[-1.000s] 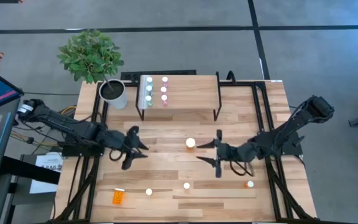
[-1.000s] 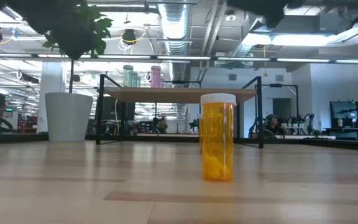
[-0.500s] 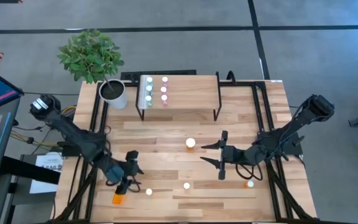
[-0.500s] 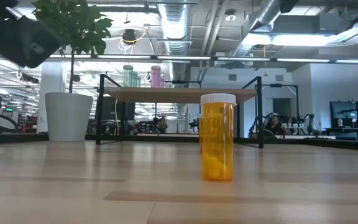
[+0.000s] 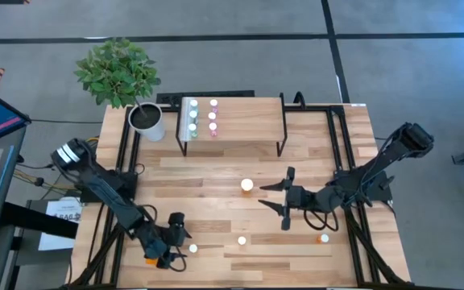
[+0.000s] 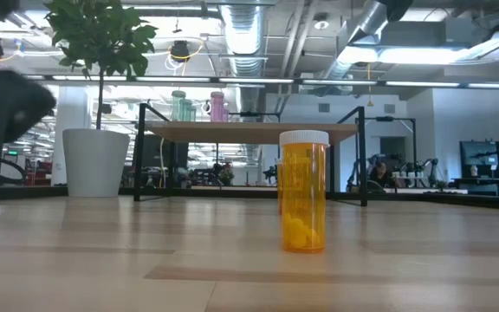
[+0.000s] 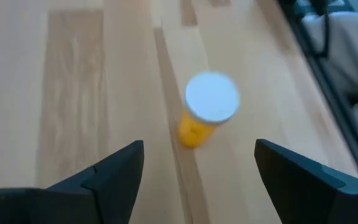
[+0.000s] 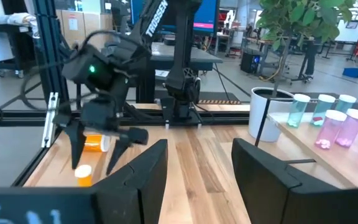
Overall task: Pick and place medicine bottles onto shelf by color
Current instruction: Put the left small orange pill bottle on the shelf
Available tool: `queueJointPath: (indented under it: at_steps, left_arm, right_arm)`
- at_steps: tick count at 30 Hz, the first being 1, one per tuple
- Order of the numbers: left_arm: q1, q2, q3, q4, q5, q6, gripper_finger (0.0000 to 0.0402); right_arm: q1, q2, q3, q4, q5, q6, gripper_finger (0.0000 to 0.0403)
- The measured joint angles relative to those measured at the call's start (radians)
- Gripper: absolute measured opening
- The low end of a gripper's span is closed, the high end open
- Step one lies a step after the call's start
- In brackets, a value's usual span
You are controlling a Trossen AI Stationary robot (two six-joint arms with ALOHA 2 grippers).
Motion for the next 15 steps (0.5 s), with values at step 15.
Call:
queueJointPath:
  at_steps: [15]
  left_arm:
    - [0.002, 0.147, -0.001, 0.156, -0.067, -0.006, 0.0292]
  right_arm:
    - [0.000, 0.000, 0.000, -0.001, -0.001, 0.002, 0.0196]
